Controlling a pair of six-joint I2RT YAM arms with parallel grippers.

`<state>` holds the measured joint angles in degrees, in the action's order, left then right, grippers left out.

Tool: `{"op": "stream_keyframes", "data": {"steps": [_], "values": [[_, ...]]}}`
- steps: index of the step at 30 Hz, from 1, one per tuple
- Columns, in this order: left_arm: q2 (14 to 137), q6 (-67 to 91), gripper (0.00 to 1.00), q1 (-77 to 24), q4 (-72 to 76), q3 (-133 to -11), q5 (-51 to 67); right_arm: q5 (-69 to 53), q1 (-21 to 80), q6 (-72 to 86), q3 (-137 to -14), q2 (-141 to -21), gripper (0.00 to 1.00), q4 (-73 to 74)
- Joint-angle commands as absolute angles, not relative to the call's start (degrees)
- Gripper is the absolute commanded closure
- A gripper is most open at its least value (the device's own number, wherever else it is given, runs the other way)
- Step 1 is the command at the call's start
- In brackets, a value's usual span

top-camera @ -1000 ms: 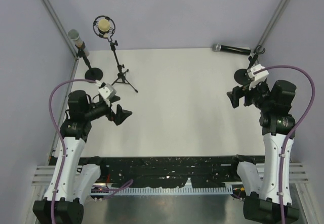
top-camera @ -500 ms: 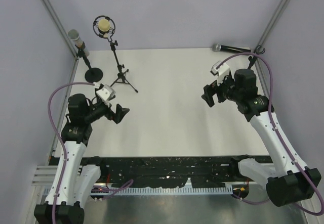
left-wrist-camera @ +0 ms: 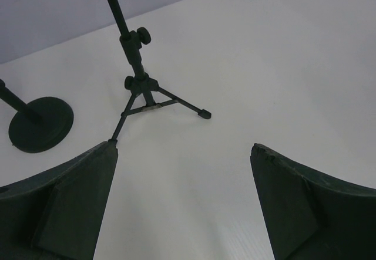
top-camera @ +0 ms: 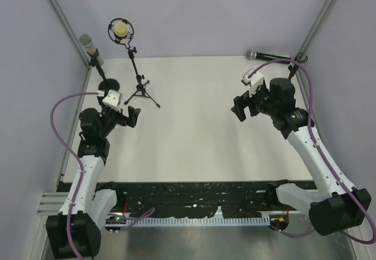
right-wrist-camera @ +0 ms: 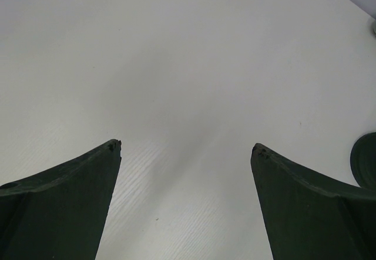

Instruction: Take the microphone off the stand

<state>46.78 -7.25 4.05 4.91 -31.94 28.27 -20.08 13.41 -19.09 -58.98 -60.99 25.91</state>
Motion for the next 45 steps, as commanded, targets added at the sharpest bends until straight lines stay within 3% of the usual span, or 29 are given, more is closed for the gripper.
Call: {"op": "stream_keyframes", "data": {"steps": [1, 13, 25, 33, 45], "values": [[53.3, -1.5, 0.0, 4.6, 25.8, -32.1, 26.5, -22.1, 13.7, -18.4, -59.4, -63.1, 0.05, 22.1], [85.3, 11.0, 0.01, 4.7, 56.4, -44.0, 32.7, -21.5, 13.7, -19.0, -60.2, -67.6, 0.05, 21.6], [97.4, 9.9, 0.08, 2.8, 58.4, -54.0, 32.5, -21.1, 13.8, -19.5, -60.1, -69.7, 0.05, 21.8], [100.9, 7.2, 0.31, 1.8, 58.4, -56.4, 31.8, -21.3, 13.8, -19.8, -59.3, -69.4, 0.05, 21.8], [102.5, 5.0, 0.79, 1.5, 57.7, -58.5, 33.4, -20.9, 13.8, -20.0, -59.0, -70.1, 0.05, 21.8]]}}
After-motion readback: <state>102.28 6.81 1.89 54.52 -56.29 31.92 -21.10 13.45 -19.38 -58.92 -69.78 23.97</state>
